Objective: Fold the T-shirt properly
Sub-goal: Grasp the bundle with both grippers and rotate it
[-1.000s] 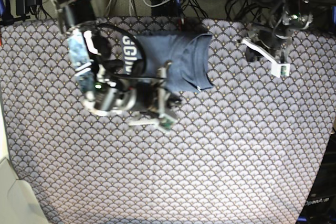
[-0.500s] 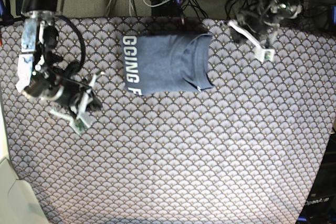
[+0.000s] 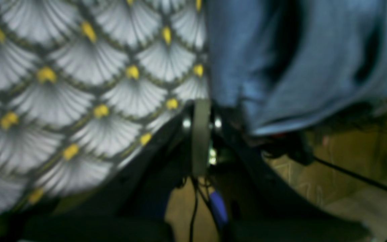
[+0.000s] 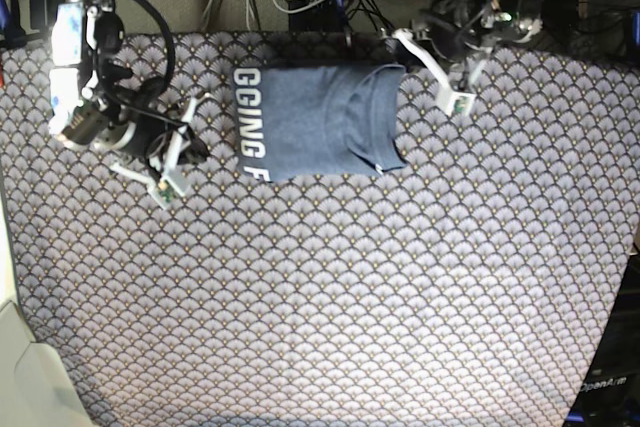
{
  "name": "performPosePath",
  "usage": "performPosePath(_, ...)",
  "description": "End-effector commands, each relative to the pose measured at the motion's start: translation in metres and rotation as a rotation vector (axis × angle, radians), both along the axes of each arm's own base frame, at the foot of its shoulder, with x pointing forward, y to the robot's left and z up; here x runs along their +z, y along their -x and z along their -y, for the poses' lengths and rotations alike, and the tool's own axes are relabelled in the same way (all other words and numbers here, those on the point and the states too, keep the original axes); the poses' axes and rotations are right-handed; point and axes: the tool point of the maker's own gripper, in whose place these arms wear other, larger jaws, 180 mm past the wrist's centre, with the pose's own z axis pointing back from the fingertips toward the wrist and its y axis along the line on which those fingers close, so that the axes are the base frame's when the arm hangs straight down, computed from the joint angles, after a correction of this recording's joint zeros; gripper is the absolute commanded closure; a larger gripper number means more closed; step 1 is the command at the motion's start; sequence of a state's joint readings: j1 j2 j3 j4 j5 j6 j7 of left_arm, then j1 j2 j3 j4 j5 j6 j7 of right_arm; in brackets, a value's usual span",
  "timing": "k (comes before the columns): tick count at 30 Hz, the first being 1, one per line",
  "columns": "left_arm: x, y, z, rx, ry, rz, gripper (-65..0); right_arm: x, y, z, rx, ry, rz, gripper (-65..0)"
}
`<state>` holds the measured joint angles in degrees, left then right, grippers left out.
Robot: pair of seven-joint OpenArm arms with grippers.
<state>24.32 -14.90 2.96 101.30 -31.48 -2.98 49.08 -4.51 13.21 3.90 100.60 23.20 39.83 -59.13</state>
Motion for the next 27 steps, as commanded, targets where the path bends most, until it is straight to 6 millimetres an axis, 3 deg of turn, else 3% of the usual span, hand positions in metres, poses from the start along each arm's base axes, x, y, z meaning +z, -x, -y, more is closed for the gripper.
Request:
performPosePath(1, -0.002, -0.001, 0.005, -0.021, 0.001, -0.010, -0.3, 0.009, -0.005, -0.002, 0.007, -0.017, 0.036, 0.0)
performPosePath(5, -0.013, 0.001, 0.021, -0.058, 0.019, -0.042, -0.3, 0.003, 0.004, -0.008, 0.002, -0.037, 0.014, 0.0)
performPosePath(11, -0.009, -0.013, 0.029, -0.004, 0.054, -0.020, -0.3, -0.005, 0.017, -0.025, 0.026, -0.067, -0.020, 0.0)
performPosePath(20, 0.015, -0.058, 0.042, 0.018, 0.097, 0.079, -0.3, -0.018, 0.039, -0.052, 0.100, -0.086, -0.076, 0.0)
performPosePath(27, 0.017, -0.103, 0.028, 0.149, 0.136, 0.104, -0.3, -0.023, 0.048, -0.052, 0.106, -0.082, -0.097, 0.0)
